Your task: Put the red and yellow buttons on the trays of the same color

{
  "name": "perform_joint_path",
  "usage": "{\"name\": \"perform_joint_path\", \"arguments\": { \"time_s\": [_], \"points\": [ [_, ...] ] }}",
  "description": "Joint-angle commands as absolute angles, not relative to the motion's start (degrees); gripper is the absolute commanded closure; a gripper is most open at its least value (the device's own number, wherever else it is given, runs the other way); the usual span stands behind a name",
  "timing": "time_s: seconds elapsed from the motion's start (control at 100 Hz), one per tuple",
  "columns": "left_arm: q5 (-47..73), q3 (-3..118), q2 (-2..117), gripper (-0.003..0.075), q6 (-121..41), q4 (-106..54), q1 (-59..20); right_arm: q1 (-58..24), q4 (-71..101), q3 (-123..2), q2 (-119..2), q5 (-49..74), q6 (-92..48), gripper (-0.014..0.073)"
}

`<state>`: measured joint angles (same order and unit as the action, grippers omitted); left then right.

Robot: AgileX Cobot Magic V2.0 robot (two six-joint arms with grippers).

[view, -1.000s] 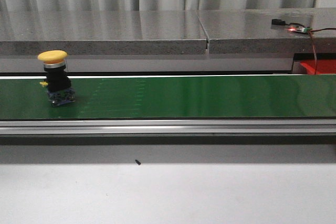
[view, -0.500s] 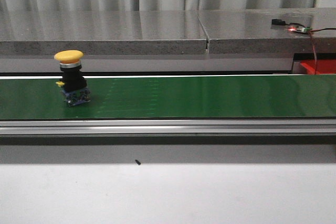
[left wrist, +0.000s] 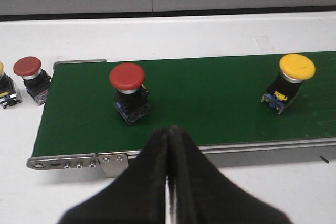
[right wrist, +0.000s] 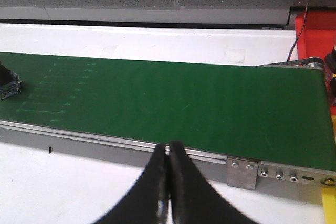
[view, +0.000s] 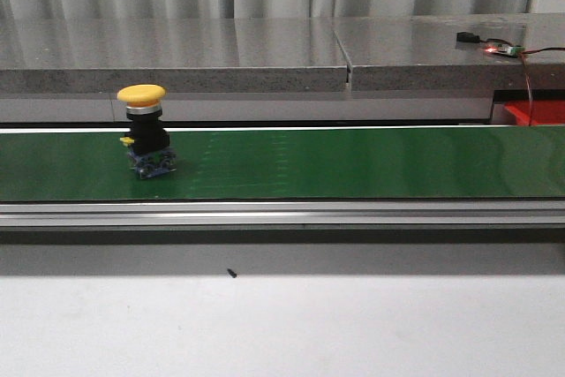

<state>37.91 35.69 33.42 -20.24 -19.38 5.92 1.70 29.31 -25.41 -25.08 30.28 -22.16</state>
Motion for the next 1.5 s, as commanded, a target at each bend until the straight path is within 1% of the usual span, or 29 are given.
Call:
{"name": "perform_joint_path", "arguments": {
  "time_s": [0.0,0.21,0.44,0.65,0.84,0.91,0.98,1.03,1.05,1.1,1.17,1.2,1.26,1.49],
  "points": [
    [32.97,36.04,31.84,0.0739,-20.06,-21.05,4.87,1.67,30.79,-26.89,-25.44,26.91,-22.71,0.0662],
    [31.66,34.45,31.33,0.0739,-19.89,-21.25,-0.55,1.67,30.79,-26.89,-25.44,26.96,-22.71,0.0662],
    [31.02,34.45,31.33,0.0739,-19.89,-21.61,-1.04,1.67,30.79,-29.03,-27.62,29.56,-23.24,0.0662],
    [31.27,34.45,31.33,0.0739,-19.89,-21.81,-1.04,1.49,30.79,-35.22,-34.45,31.62,-23.43,0.066],
    [31.27,34.45,31.33,0.0739,-19.89,-21.81,-1.04,-1.12,30.79,-43.48,-43.69,35.85,-24.89,0.0651],
    [31.27,34.45,31.33,0.0739,-19.89,-21.81,-1.04,-2.78,30.79,-46.31,-47.33,37.24,-24.89,0.0596],
    [31.27,34.45,31.33,0.0739,-19.89,-21.81,-1.04,-4.64,30.79,-49.1,-51.17,39.02,-24.89,0.0486],
    [31.27,34.45,31.33,0.0739,-19.89,-21.81,-1.04,-5.98,30.79,-51.02,-54.27,40.37,-24.89,0.0369],
    [31.27,34.45,31.33,0.0739,-19.89,-21.81,-1.04,-6.58,30.79,-51.8,-55.06,40.94,-24.89,0.0337],
    [31.27,34.45,31.33,0.0739,-19.89,-21.81,-1.04,-7.87,30.79,-53.54,-58.06,42.04,-24.89,0.0212],
    [31.27,34.45,31.33,0.0739,-19.89,-21.81,-1.04,-9.33,30.79,-56.04,-61.73,43.75,-24.89,0.0085],
    [31.27,34.45,31.33,0.0739,-19.89,-21.81,-1.04,-9.76,30.79,-57.05,-63.18,44.31,-24.89,0.005],
    [31.27,34.45,31.33,0.0739,-19.89,-21.81,-1.04,-10.55,30.79,-59.4,-66.04,45.38,-24.89,0.0007],
    [31.27,34.45,31.33,0.0739,-19.89,-21.81,-1.04,-13.19,30.79,-69.08,-76.66,51.4,-24.89,0.0004]
  ]
}}
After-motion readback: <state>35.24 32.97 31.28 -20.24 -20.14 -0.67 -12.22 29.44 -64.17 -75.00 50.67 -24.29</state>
